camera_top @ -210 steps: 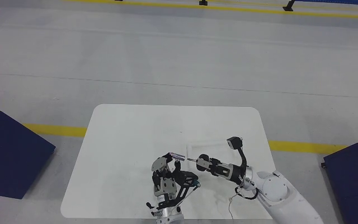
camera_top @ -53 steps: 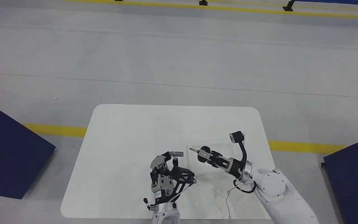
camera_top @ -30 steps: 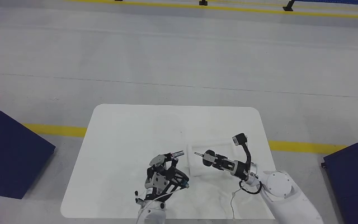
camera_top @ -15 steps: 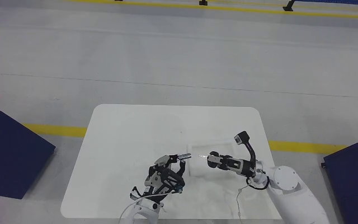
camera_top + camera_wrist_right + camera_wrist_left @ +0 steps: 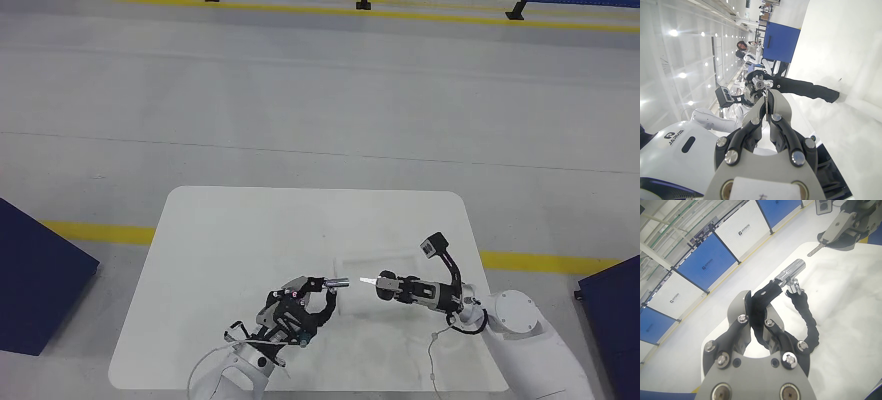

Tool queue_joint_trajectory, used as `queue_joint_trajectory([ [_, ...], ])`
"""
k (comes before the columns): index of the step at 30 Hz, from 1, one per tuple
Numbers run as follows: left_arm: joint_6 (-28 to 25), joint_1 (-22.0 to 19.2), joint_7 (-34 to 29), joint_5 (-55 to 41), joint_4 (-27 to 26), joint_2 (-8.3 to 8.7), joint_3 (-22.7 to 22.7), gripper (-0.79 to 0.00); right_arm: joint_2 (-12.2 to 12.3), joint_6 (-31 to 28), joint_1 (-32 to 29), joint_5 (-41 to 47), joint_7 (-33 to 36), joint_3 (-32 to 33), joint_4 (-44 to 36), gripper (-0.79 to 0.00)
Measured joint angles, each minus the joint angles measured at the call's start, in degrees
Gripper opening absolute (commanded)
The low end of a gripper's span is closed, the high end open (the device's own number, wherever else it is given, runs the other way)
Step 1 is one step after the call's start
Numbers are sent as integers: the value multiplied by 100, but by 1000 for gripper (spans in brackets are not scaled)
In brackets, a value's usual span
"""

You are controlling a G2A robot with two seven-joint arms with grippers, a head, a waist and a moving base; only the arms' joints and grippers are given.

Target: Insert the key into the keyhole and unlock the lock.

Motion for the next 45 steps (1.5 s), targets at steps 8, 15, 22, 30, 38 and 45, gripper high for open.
queue_joint_trajectory([
  [8,-48,-81,148,-287,94,31,-164,-785,-6,35,23,109,63,-6,62,-785],
  [15,-170,-82,198,-407,167,25,-151,-785,-6,35,23,107,63,-5,61,-785],
  [22,-1504,-462,827,-1955,706,108,-526,-785,-6,35,23,107,63,-5,61,-785],
  [30,-2443,-630,1376,-2362,998,227,-726,-785,-6,35,23,107,63,-5,61,-785],
  [38,-3122,-857,2039,-2461,1347,337,-768,-785,-6,35,23,107,63,-5,61,-785],
  [45,-3611,-1102,2484,-2508,1690,430,-750,-785,-6,35,23,107,63,-5,61,-785],
])
